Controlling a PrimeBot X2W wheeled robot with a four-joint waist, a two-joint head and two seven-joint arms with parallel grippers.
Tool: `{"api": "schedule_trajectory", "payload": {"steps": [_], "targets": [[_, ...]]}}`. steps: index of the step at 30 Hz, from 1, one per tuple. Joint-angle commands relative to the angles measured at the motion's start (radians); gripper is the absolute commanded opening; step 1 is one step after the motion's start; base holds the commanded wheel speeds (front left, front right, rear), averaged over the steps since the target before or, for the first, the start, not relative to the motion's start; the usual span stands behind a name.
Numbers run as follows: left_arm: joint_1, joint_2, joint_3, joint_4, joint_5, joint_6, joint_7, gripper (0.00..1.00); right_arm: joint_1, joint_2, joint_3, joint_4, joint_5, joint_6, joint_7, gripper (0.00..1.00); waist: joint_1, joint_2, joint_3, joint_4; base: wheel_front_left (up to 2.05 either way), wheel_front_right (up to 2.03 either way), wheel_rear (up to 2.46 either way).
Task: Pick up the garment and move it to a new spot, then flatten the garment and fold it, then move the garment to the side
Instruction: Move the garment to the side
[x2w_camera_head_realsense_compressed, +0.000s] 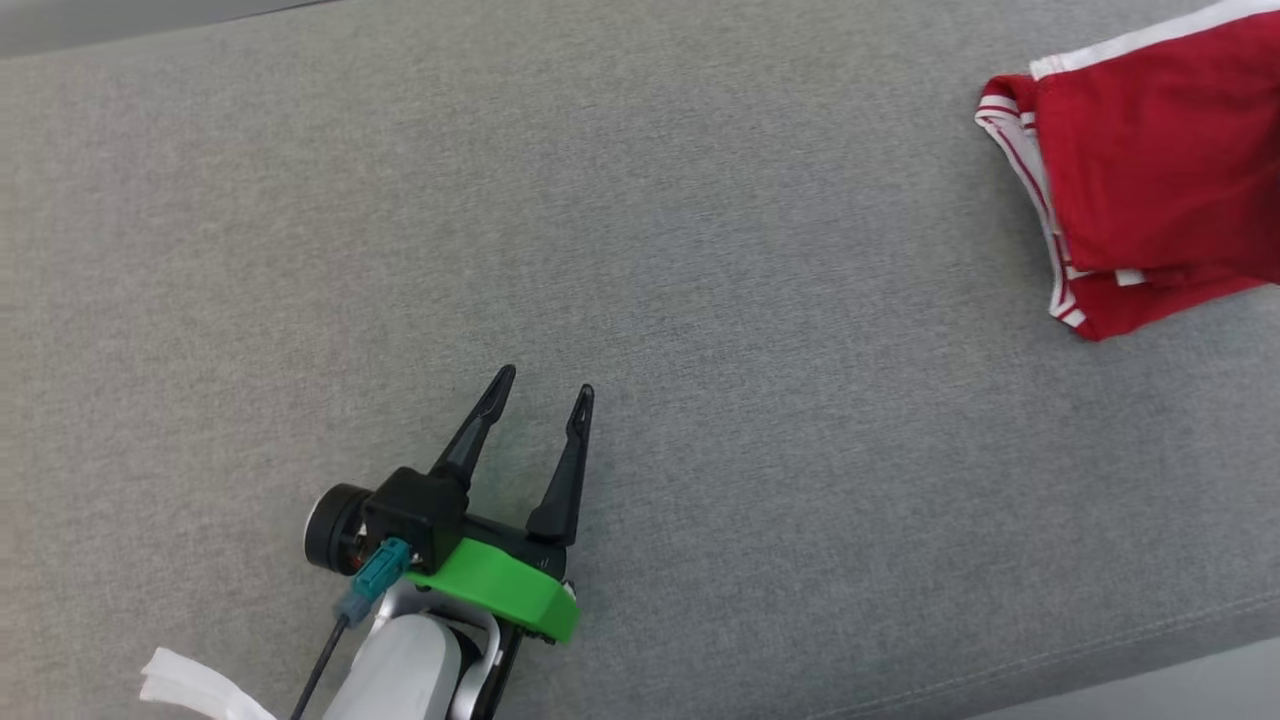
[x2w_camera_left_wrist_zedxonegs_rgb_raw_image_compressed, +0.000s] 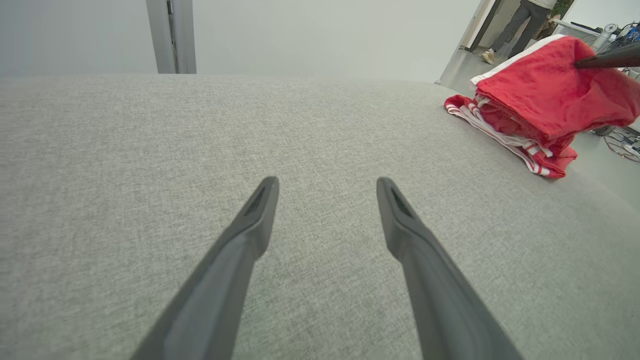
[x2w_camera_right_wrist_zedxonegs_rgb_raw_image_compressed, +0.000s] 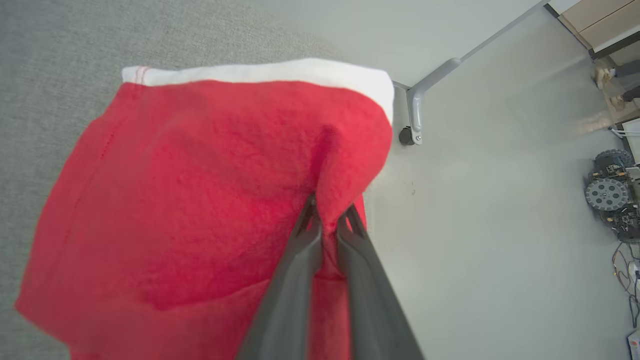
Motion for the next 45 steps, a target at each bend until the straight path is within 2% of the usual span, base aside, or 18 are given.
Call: {"api": "schedule_trajectory", "payload": {"steps": [1, 5, 8, 10, 11, 20, 31, 37, 45], "targets": [[-0.024, 0.0, -0.004, 0.0, 0.002, -0.005, -0.003, 1.0, -0.017, -0.015, 0.009, 0.02, -0.002, -0.001, -0.006, 0.0, 0.0, -0.0001, 0.047, 0.061, 0.0, 0.0, 0.0], [-0.028, -0.003, -0.02, 0.002, 0.003, -0.007, -0.006, 1.0, -0.037, -0.036, 0.012, 0.077, -0.023, -0.001, -0.021, 0.0, 0.0, -0.0001, 0.061, 0.083, 0.0, 0.0, 0.0], [-0.031, -0.005, -0.026, 0.004, 0.005, -0.005, -0.007, 1.0, -0.041, -0.011, -0.011, 0.131, -0.037, -0.001, -0.06, 0.02, 0.0, -0.0001, 0.07, 0.091, 0.0, 0.0, 0.0], [-0.031, -0.005, -0.03, 0.006, 0.007, -0.005, -0.008, 1.0, -0.046, 0.001, -0.032, 0.167, -0.062, -0.002, -0.094, 0.45, 0.0, -0.0001, 0.073, 0.093, 0.0, 0.0, 0.0], [-0.031, -0.006, -0.032, 0.007, 0.007, -0.005, -0.008, 1.0, -0.045, 0.008, -0.037, 0.185, -0.076, -0.001, -0.105, 1.0, 0.0, -0.0001, 0.073, 0.093, 0.0, 0.0, 0.0], [-0.022, 0.0, -0.039, 0.022, -0.001, -0.006, -0.009, 1.0, -0.054, 0.084, -0.118, 0.299, -0.163, -0.001, -0.183, 1.0, 0.0, -0.0001, 0.033, 0.07, 0.0, 0.0, 0.0], [-0.041, 0.024, 0.006, 0.039, -0.024, 0.005, -0.009, 1.0, -0.061, 0.178, -0.172, 0.277, -0.197, -0.001, -0.321, 1.0, 0.0, -0.0001, -0.081, 0.049, 0.0, 0.0, 0.0], [-0.038, 0.034, 0.084, 0.065, -0.055, 0.02, -0.009, 1.0, 0.003, 0.279, -0.196, 0.222, -0.171, -0.001, -0.453, 1.0, 0.0, -0.0001, -0.176, 0.071, 0.0, 0.0, 0.0], [0.02, 0.044, 0.158, 0.101, -0.082, 0.029, -0.009, 1.0, 0.118, 0.414, -0.258, 0.208, -0.162, -0.001, -0.573, 1.0, 0.0, -0.0001, -0.244, 0.11, 0.0, 0.0, 0.0]]}}
